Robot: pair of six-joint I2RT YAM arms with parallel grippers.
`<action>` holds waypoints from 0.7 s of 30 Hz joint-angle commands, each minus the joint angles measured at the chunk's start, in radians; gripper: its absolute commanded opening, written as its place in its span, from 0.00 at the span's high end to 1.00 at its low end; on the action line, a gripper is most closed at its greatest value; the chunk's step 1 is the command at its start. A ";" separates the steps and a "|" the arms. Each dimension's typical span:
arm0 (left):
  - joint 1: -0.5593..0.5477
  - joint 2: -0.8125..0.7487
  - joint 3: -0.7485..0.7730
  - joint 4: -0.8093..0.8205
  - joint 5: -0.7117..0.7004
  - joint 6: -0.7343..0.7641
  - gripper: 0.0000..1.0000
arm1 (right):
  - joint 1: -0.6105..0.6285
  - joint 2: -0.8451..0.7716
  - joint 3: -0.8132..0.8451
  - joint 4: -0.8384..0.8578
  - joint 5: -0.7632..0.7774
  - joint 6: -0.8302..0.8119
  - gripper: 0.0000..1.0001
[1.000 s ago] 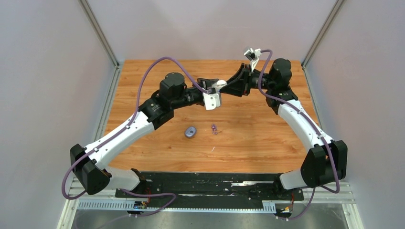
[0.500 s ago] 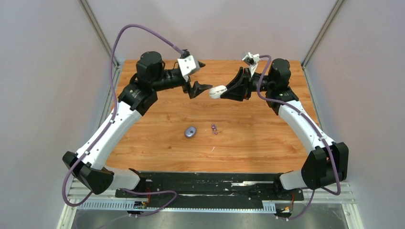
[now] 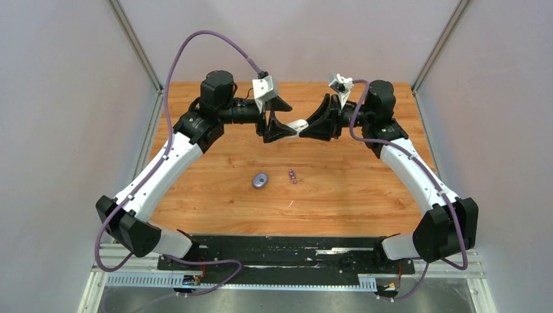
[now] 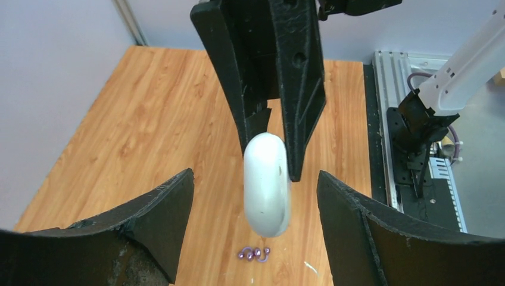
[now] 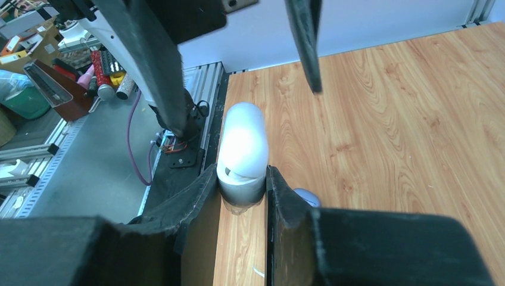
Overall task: Insert the wireless bluetooth earbuds into the charging case
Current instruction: Open the charging case.
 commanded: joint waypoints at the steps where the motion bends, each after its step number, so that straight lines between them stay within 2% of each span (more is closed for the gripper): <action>1: 0.000 0.021 0.026 0.034 0.019 -0.030 0.20 | 0.013 -0.029 0.050 -0.004 -0.003 -0.052 1.00; 21: 0.025 0.030 0.044 0.023 -0.098 -0.004 0.24 | 0.026 -0.074 0.049 -0.126 -0.014 -0.242 1.00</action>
